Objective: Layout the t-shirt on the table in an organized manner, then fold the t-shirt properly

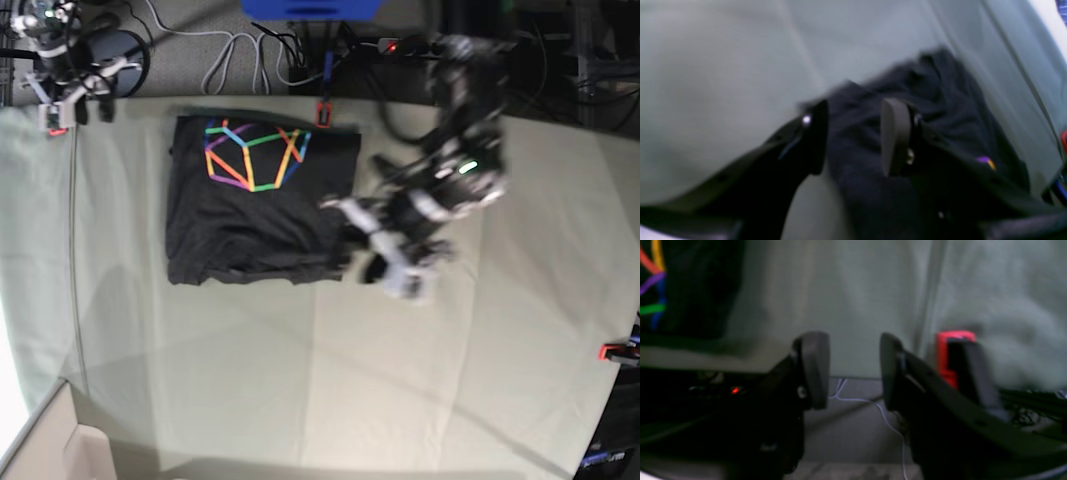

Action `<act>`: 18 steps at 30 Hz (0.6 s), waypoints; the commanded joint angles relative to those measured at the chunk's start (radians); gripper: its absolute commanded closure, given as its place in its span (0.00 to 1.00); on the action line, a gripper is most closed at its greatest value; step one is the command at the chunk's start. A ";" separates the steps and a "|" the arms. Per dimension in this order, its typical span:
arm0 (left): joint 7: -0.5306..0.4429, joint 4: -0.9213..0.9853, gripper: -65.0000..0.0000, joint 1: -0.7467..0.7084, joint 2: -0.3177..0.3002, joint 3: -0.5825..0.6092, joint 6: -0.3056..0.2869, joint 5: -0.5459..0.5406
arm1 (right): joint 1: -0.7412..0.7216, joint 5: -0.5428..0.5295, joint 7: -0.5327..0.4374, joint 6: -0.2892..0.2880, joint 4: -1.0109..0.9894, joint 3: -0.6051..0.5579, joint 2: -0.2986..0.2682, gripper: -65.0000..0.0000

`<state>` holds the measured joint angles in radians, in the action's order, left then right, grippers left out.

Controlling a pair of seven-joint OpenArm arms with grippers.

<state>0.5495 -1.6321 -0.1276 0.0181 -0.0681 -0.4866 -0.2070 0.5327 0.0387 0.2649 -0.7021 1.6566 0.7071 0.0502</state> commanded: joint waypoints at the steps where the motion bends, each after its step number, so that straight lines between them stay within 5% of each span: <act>1: -0.009 -0.064 0.64 -0.047 -0.030 -0.009 -0.011 -0.036 | 0.008 -0.016 -0.020 0.004 0.012 0.027 0.009 0.71; 6: -0.009 -0.221 1.00 -0.298 -0.108 -0.172 -0.011 -0.128 | 0.004 -0.013 0.024 0.004 -0.055 0.133 0.058 1.00; 14: -0.007 -0.195 1.00 -0.565 -0.109 -0.395 -0.011 -0.116 | 0.011 -0.015 0.187 0.004 -0.261 0.138 0.017 1.00; 18: -0.018 -0.020 1.00 -0.607 -0.100 -0.376 -0.014 0.048 | -0.019 -0.013 0.172 0.004 -0.487 0.044 -0.054 1.00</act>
<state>0.5346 -1.6341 -0.7189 -0.0799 -0.4419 -0.5022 -0.1432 0.5148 0.0380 0.4500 -0.7021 1.1492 0.7433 0.0021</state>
